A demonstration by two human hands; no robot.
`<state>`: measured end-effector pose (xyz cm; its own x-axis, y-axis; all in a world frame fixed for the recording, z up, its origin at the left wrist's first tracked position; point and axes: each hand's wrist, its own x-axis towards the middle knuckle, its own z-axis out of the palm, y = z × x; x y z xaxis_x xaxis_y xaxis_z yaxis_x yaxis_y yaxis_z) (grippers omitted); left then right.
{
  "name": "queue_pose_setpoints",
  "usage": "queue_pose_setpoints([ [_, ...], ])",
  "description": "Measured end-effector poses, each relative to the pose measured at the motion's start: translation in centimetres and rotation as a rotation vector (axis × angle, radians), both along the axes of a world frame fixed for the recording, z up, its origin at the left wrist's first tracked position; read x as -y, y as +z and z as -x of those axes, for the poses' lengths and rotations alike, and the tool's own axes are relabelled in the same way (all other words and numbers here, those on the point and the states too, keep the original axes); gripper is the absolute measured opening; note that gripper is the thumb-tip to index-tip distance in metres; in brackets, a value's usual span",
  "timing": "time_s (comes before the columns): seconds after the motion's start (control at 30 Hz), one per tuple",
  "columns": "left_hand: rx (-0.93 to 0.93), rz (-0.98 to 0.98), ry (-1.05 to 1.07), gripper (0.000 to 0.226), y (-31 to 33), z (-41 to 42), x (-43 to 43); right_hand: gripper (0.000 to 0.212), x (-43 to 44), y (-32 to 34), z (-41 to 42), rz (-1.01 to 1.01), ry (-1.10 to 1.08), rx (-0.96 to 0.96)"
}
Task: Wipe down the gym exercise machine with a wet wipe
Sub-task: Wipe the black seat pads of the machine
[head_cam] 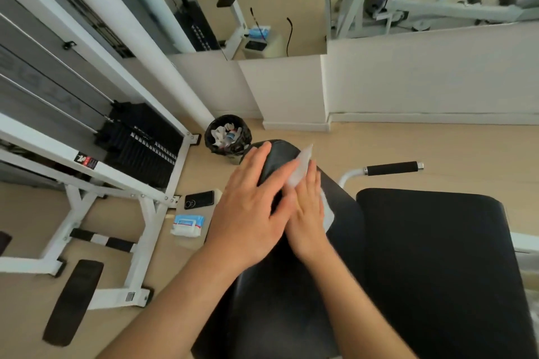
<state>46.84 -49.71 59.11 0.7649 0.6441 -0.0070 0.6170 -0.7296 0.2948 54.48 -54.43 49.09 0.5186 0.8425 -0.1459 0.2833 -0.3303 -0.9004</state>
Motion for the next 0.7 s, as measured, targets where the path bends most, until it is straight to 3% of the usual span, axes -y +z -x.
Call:
queue_pose_setpoints([
  [0.07, -0.023, -0.047, 0.006, 0.048, 0.1, -0.6, 0.2, 0.094, 2.9, 1.2, 2.4, -0.053, 0.058, -0.12],
  [0.17, 0.004, -0.077, 0.04, 0.03, -0.1, -0.8, 0.1, 0.067, 4.5, 2.8, 1.7, -0.088, 0.072, -0.402],
  [0.23, 0.023, -0.092, 0.041, 0.028, -0.3, -0.6, 0.0, 0.061, 5.6, 3.6, 0.0, -0.093, 0.075, -0.54],
  [0.27, 0.026, -0.091, 0.041, 0.03, -0.3, -0.5, 0.0, 0.061, 6.2, 4.0, -0.7, -0.081, 0.085, -0.495],
  [0.37, 0.041, -0.103, 0.057, 0.041, 0.1, -0.8, -0.4, 0.056, 7.0, 3.5, -1.8, -0.02, 0.127, 0.16],
  [0.4, 0.059, -0.118, 0.072, 0.044, 0.2, -1.0, -0.6, 0.054, 6.5, 3.0, -1.9, -0.081, 0.083, 0.289],
  [0.5, 0.158, -0.084, 0.136, 0.044, 0.4, -1.5, -1.2, 0.056, 3.9, 1.5, -0.3, -0.416, -0.014, 0.138],
  [0.6, 0.174, -0.109, 0.093, 0.035, 0.4, -1.6, -1.2, 0.06, 2.1, -1.2, 0.8, -0.481, 0.01, 0.062],
  [0.7, -0.208, -0.328, -0.179, 0.044, 0.3, -2.8, -0.3, 0.064, 0.1, -4.4, -2.7, -0.331, -0.156, -0.107],
])
